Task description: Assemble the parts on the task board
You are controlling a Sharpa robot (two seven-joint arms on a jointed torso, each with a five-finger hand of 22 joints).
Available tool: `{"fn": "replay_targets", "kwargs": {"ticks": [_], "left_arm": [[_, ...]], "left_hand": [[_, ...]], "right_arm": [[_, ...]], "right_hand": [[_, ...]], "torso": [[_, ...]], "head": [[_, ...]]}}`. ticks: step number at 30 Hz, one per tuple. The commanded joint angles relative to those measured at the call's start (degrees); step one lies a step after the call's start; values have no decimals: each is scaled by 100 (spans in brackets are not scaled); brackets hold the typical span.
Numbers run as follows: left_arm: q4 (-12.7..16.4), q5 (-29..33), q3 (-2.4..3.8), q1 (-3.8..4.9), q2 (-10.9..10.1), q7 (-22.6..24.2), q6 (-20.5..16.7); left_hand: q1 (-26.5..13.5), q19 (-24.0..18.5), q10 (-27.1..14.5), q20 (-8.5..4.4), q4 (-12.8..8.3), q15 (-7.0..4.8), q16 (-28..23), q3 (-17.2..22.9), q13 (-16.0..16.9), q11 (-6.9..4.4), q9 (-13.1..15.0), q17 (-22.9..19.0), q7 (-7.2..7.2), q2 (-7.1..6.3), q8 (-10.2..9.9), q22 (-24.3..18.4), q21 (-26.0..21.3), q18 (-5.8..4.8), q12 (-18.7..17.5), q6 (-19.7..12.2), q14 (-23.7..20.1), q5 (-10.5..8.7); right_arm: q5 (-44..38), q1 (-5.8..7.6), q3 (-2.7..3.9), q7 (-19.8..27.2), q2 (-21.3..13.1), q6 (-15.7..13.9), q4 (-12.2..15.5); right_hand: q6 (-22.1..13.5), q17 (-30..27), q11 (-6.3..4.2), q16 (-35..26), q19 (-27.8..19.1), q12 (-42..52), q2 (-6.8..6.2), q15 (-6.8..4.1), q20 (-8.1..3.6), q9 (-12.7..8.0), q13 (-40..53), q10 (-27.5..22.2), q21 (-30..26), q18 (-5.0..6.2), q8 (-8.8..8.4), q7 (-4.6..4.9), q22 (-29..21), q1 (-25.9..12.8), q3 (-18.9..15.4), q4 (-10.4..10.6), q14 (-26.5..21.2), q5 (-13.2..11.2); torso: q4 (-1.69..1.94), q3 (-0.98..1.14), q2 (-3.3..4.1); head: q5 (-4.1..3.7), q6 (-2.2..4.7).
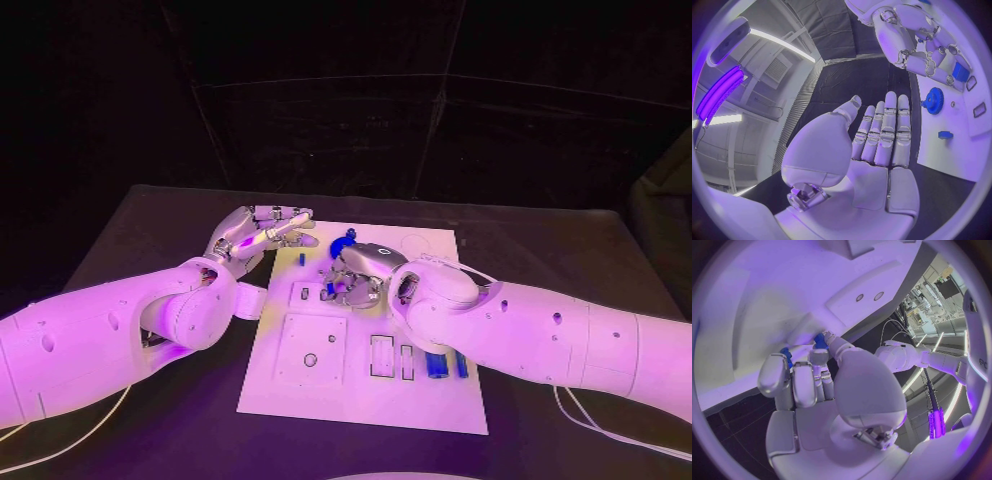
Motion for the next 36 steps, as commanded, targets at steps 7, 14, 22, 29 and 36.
{"fn": "replay_targets", "kwargs": {"ticks": [7,14,22,29,36], "left_arm": [[-9,17,3,9,11,37,48],[-17,17,3,9,18,33,56],[-25,17,3,9,20,30,60],[-29,17,3,9,24,22,69],[-36,17,3,9,24,16,75]], "left_hand": [[-13,38,5,-17,0,36,-10,36,-7,-9,1,5,1,60,-28,-9,-18,74,-24,3,4,4],[-19,39,9,-17,-5,35,-14,45,-7,-9,1,8,1,58,-28,-11,-21,74,-24,6,6,3],[-19,39,9,-17,-5,35,-14,45,-7,-9,1,8,1,58,-28,-11,-21,74,-24,6,6,3],[-19,39,9,-17,-5,35,-14,45,-7,-9,1,8,1,58,-28,-11,-21,74,-24,6,6,3],[-19,39,9,-17,-5,35,-14,45,-7,-9,1,8,1,58,-28,-11,-21,74,-24,6,6,3]], "right_arm": [[-415,-24,-16,-82,-50,359,5],[-481,-27,-16,-110,-51,470,-4],[-493,-29,-17,-180,-55,478,-1],[-495,-30,-17,-232,-48,315,9],[-495,-31,-17,-238,-41,63,19]], "right_hand": [[5,-40,32,-69,-12,-155,-272,-26,-3,2,-113,-124,-33,-47,-12,7,-56,-79,90,-182,209,169],[-13,-78,44,-103,-32,-239,-345,-15,6,1,-194,-151,-54,-41,-23,19,-95,-200,70,-173,200,194],[-117,-127,71,-154,-43,-365,-488,9,28,-4,-323,-188,-78,-36,-75,39,-130,-506,-133,-63,190,81],[-212,-154,81,-188,-40,-436,-581,17,37,-1,-397,-230,-93,-33,-103,36,-149,-753,-462,86,186,96],[-316,-172,97,-216,-49,-763,-609,29,46,1,-720,-435,-116,-27,-113,50,-191,-865,-837,242,185,178]], "torso": [[1,2,5],[4,1,4],[3,1,2],[5,1,4],[7,1,4]], "head": [[4,-34],[-12,-53],[-21,-69],[-31,-66],[-40,-65]]}}
